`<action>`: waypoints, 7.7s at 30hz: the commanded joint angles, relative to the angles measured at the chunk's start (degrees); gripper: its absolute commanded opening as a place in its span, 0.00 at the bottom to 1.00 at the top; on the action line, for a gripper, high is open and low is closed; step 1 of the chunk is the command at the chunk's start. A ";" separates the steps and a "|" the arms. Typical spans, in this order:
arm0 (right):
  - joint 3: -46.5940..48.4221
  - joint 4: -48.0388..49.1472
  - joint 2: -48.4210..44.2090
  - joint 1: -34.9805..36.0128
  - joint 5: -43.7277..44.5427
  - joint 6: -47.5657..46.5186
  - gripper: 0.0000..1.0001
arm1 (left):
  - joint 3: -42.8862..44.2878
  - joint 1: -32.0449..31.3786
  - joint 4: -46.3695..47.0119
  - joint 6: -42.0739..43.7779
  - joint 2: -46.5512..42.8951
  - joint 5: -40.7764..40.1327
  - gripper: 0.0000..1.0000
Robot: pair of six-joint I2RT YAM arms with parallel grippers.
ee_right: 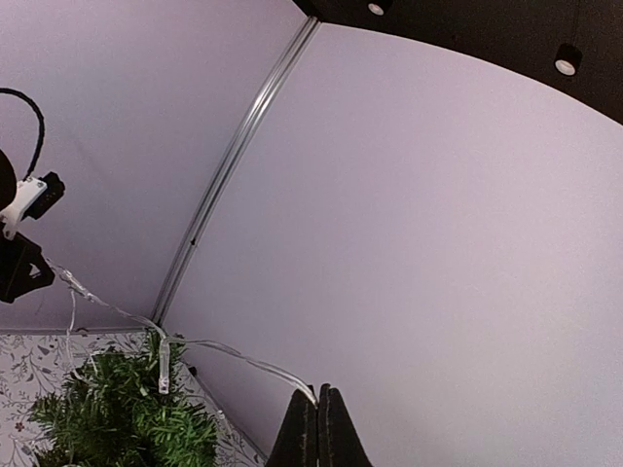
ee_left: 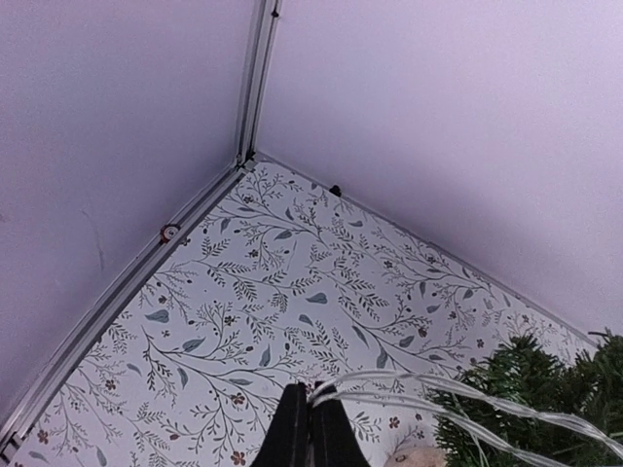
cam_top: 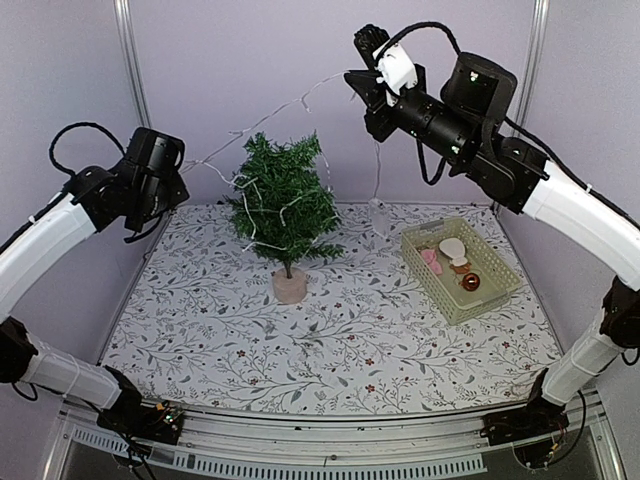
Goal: Decorate the small christmas tree
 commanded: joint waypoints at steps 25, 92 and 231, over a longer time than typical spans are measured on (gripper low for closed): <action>24.92 9.53 24.63 -14.23 -20.81 3.03 0.00 | -20.17 8.40 26.70 40.93 -12.64 55.33 0.00; 29.17 10.66 24.37 -7.59 -26.03 2.55 0.00 | -0.18 11.52 35.89 63.40 6.01 82.82 0.28; 19.58 17.77 20.17 -6.58 -25.55 1.62 0.00 | -24.84 4.01 30.21 29.18 -14.77 57.08 0.00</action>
